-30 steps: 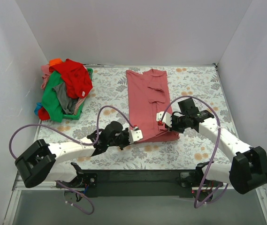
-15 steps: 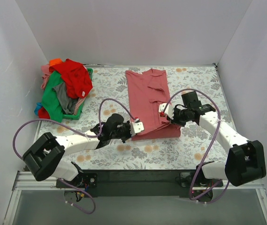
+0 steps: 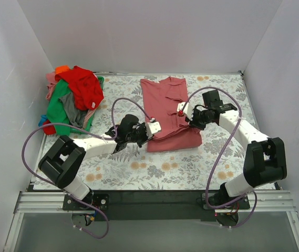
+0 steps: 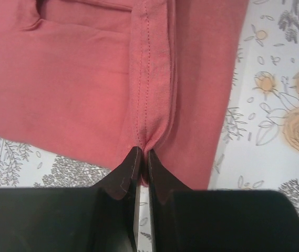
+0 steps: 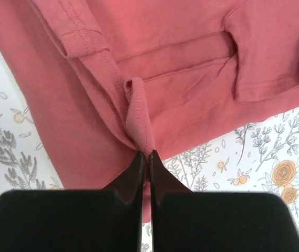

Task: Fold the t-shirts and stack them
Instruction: Fold the tshirt

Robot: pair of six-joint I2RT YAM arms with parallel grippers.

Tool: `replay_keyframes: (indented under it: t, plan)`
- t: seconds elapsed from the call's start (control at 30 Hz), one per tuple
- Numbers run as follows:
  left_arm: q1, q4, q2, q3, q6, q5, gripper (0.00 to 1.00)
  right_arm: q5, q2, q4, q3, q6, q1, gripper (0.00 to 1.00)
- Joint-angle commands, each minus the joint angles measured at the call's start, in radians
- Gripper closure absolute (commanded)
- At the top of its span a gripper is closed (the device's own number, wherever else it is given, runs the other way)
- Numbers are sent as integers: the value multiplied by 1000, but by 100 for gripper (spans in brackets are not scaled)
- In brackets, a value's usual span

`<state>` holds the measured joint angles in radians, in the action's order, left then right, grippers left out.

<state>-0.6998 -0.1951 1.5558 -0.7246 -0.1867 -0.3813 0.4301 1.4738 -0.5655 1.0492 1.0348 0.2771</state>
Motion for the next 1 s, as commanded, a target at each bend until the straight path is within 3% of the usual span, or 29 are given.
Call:
replay_keyframes:
  t: [0.0,0.43,0.97]
  plan:
    - [37,-23,24,-64,4,-28,100,21,51,44,100,-18,-7,99]
    - [114,-24,231,-271,-23,45,100,-13,336,93,376,-99,-32,99]
    - [138,-84,320,-346,-49,145,100,-22,479,108,512,-143,-38,99]
